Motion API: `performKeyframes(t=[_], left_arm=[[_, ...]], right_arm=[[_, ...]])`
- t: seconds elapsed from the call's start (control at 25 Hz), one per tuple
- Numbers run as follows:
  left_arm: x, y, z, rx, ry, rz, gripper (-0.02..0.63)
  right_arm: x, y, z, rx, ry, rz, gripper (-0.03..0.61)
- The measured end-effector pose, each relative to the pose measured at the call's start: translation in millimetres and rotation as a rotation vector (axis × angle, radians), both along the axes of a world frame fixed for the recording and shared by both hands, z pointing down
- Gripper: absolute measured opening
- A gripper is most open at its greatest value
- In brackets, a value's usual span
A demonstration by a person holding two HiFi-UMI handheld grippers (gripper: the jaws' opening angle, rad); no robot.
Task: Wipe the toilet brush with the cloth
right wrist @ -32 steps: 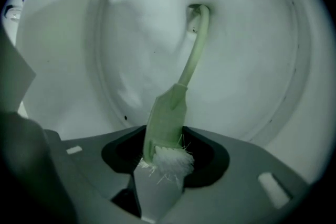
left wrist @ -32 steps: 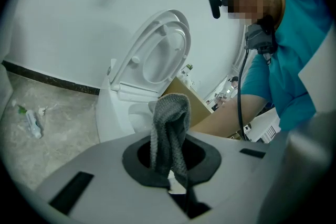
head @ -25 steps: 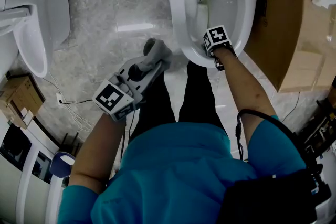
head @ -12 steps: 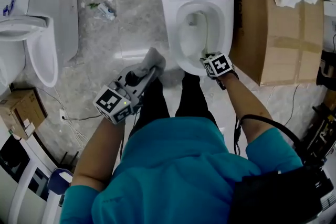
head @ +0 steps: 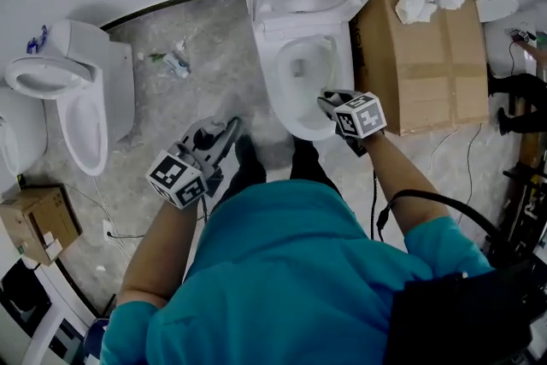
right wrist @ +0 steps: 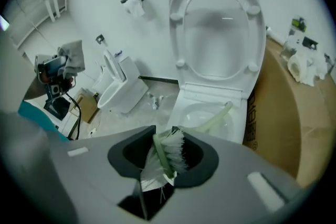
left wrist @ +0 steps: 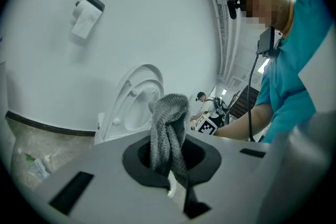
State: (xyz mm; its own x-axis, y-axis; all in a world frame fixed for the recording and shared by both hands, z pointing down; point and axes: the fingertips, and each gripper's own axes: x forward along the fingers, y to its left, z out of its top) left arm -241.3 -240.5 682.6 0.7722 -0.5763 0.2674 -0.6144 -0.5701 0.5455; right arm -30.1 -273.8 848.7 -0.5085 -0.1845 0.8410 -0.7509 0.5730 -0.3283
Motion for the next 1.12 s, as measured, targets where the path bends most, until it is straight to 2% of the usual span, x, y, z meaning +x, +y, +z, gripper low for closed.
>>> performKeyframes(t=[0.12,0.24,0.32,0.44,0.56,0.68,0.88,1.0,1.12], left_arm=[[-11.3,-0.4,-30.1,0.049,0.007,0.035,0.021],[-21.0,0.5,-61.8,0.106,0.007,0.073,0.021],[-24.6,-1.8,-82.4,0.15,0.023,0.094,0.021],[-23.2,-4.7,-121.1,0.205,0.045,0.126,0.021],[-10.3,-8.6,-165.3,0.275,0.082,0.161,0.021],[17.0,-9.1,-207.2,0.328,0.094,0.209,0.021],[76.8,-0.7,-261.7,0.429,0.079,0.231,0.021],[129.7,1.9,-284.5,0.525,0.024,0.251,0.021],[198.7,12.5,-295.6,0.574,-0.033,0.307,0.021]], right_arm=[[-12.8,-6.4,-49.5,0.073,-0.041,0.034,0.098],[-31.9,-6.6,-110.4,0.197,-0.057,-0.005,0.097],[-46.2,-2.0,-158.2,0.321,-0.017,-0.094,0.097],[-67.0,17.0,-224.5,0.511,0.099,-0.289,0.097],[-76.5,35.6,-270.9,0.629,0.172,-0.422,0.094],[-70.5,49.5,-305.8,0.708,0.201,-0.482,0.089],[-31.3,67.7,-358.7,0.818,0.135,-0.514,0.089],[4.4,69.4,-368.1,0.909,0.187,-0.649,0.089],[42.0,75.6,-365.4,0.961,0.251,-0.794,0.089]])
